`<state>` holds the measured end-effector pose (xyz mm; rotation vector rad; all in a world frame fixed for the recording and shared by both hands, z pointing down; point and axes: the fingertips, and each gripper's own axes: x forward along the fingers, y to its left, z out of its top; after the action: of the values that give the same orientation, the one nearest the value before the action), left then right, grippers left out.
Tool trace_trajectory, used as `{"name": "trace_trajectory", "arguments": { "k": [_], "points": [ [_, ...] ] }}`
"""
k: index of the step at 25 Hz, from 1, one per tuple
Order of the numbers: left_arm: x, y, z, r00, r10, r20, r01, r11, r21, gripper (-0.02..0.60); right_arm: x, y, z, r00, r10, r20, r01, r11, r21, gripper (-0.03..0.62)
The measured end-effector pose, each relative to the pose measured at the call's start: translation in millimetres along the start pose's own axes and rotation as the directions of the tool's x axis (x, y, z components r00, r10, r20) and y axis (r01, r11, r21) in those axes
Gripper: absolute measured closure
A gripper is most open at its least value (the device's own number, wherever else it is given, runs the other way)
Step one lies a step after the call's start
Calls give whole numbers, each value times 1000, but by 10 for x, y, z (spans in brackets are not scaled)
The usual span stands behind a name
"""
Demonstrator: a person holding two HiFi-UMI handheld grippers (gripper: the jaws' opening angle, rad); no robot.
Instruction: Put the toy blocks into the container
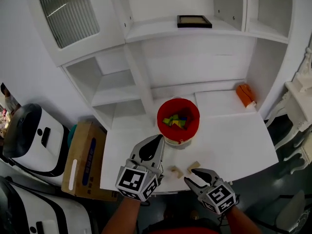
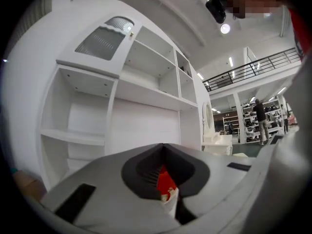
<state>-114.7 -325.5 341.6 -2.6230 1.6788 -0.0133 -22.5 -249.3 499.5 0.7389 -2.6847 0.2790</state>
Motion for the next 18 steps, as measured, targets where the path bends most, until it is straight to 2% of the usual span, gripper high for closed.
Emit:
{"name": "trace_trajectory", "arguments": {
  "k": [2,4,8,11,13,15,18],
  "points": [
    [-184,4,-13,1000,17,11,-16,1000,-10,566,198,92,-205,996,27,-86,-30,999,-36,383],
    [-325,22,-74,999,34,5,-34,999,-13,566,372,126,-396,986,21,-163,-33,997,-71,361],
    [-505,71,-184,998,60,-16,-60,998,-18,566,640,56,-676,956,-45,-289,14,994,-112,359],
    [-571,91,-187,997,68,-19,-69,998,-13,566,754,41,-802,932,-56,-357,19,994,-105,359],
    [-596,113,-184,997,73,-20,-74,997,-13,566,796,42,-862,922,-61,-383,24,995,-101,361],
    [-613,142,-190,997,77,-24,-77,997,-14,565,813,15,-884,923,-76,-378,41,994,-101,457],
    [-611,174,-217,996,79,-30,-79,997,-15,565,738,-24,-755,956,-76,-283,60,996,-67,459]
  ]
}}
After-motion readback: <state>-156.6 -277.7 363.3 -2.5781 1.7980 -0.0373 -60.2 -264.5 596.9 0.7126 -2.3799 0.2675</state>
